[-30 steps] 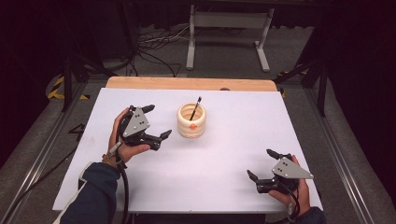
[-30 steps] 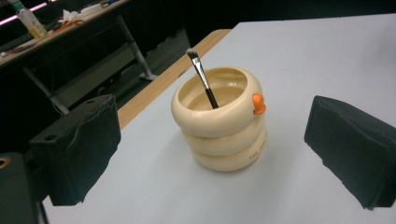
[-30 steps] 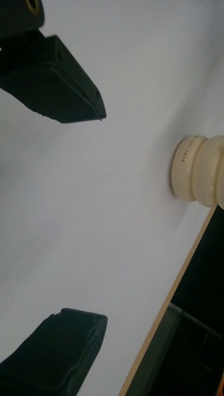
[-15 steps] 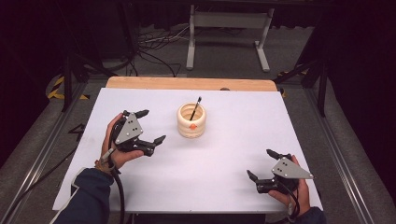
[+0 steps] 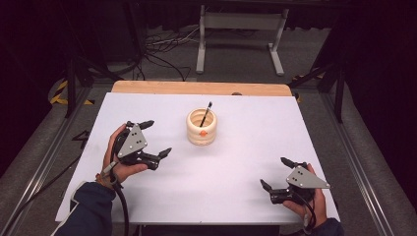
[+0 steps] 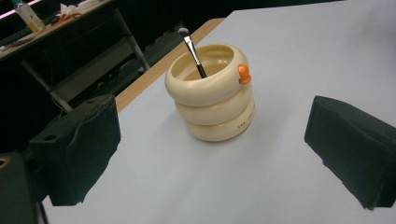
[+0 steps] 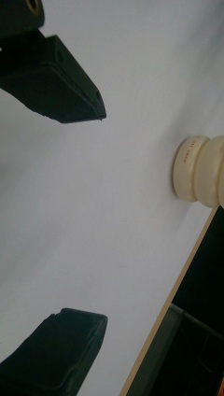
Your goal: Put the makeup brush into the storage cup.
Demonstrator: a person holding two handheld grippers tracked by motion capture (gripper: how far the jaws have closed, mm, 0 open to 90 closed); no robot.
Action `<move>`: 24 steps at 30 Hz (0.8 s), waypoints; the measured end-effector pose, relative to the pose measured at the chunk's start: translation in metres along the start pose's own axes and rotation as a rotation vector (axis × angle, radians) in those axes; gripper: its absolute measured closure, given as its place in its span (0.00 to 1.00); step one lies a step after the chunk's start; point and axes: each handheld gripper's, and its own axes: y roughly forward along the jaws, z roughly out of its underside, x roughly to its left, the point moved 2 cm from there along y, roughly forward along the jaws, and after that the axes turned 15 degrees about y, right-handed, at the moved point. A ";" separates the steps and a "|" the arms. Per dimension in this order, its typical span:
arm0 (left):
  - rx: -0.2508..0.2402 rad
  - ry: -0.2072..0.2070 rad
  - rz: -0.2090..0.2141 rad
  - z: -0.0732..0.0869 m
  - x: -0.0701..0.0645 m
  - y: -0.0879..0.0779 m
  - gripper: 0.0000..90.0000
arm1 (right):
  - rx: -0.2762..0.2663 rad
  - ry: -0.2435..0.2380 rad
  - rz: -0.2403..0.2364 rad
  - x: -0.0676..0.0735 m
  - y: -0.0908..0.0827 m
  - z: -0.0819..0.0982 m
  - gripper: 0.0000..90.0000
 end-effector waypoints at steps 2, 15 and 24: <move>0.000 -0.003 0.006 0.000 -0.001 -0.001 0.04 | -0.002 -0.001 0.002 0.000 0.000 0.000 0.04; 0.024 0.017 0.014 0.005 -0.012 -0.009 0.05 | 0.001 -0.008 0.001 0.001 -0.001 0.000 0.04; 0.055 0.012 0.024 0.017 -0.018 -0.019 0.05 | 0.003 -0.010 -0.001 0.002 0.000 0.000 0.04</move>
